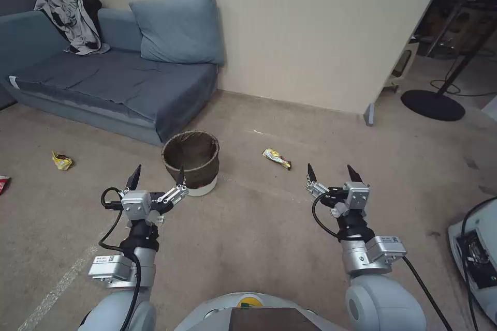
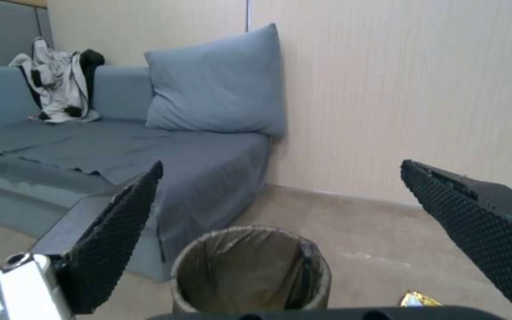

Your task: Pick up the trash bin, then pick up the garbage from the floor and place it into the trash bin.

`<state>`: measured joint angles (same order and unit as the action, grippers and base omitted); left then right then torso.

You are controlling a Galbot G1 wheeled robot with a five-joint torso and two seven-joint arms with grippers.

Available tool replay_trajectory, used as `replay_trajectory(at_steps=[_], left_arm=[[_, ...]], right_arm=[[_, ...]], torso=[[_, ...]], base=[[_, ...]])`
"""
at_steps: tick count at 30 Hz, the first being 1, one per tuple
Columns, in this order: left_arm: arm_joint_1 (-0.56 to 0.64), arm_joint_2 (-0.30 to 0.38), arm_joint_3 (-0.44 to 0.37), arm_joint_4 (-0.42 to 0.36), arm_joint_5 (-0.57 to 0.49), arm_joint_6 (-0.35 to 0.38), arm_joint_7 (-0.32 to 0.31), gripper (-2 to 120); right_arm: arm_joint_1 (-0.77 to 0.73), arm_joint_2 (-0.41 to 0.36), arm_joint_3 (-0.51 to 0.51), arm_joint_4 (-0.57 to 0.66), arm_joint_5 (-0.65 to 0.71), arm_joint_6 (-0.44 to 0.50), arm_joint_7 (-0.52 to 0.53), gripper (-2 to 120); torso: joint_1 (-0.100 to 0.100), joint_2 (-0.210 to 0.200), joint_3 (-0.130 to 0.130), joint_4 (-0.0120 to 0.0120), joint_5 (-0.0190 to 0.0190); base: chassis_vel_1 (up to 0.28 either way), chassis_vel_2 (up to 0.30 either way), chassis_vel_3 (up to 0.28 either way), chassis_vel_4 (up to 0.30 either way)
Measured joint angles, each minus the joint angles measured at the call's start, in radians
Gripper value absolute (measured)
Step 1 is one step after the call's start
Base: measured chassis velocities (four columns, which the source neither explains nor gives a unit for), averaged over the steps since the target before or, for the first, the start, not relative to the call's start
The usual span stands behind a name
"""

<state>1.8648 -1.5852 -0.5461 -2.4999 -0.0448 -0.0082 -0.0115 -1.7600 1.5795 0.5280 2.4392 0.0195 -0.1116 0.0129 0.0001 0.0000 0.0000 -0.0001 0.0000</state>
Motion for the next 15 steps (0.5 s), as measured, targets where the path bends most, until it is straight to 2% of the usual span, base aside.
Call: replay_trajectory(at_steps=[15], left_arm=[[-0.002, 0.0, -0.001, 0.0, -0.001, 0.0, 0.0, 100]], right_arm=[[0.001, 0.001, 0.001, -0.001, 0.0, 0.0, -0.001, 100]], torso=[[0.0, 0.0, 0.0, 0.0, 0.0]], base=[[-0.132, 0.13, 0.13, -0.13]])
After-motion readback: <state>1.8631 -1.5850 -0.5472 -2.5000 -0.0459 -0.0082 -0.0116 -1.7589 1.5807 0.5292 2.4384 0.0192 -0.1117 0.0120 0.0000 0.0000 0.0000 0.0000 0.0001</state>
